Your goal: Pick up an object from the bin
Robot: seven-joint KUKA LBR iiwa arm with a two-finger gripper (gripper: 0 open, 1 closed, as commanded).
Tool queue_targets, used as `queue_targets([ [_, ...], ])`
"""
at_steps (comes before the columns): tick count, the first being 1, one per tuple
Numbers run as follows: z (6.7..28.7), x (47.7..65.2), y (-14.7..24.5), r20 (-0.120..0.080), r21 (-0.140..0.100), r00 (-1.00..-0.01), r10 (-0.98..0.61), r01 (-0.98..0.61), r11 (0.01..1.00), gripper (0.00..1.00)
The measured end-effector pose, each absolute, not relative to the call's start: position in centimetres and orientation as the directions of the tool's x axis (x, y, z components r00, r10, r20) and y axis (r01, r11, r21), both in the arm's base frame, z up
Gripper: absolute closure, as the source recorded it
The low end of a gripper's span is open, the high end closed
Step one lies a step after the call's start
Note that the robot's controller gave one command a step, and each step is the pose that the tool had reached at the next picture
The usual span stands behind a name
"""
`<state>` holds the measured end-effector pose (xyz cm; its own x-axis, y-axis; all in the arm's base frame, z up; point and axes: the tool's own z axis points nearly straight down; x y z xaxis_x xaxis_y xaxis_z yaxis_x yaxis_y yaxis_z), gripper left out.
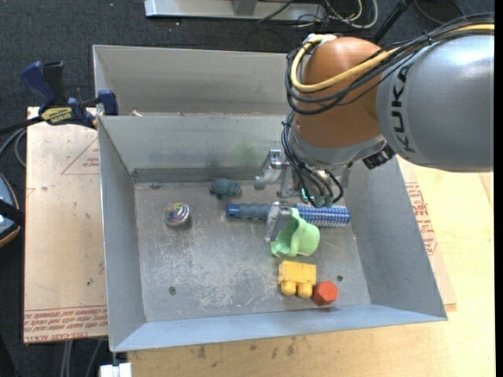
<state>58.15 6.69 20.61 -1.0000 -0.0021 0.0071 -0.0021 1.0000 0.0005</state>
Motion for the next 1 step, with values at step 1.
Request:
queue_targets([
  [1, 9.48, 59.36, 2.85, -0.01, 0.0, -0.962, -0.274, -0.274, 0.962, 0.0],
])
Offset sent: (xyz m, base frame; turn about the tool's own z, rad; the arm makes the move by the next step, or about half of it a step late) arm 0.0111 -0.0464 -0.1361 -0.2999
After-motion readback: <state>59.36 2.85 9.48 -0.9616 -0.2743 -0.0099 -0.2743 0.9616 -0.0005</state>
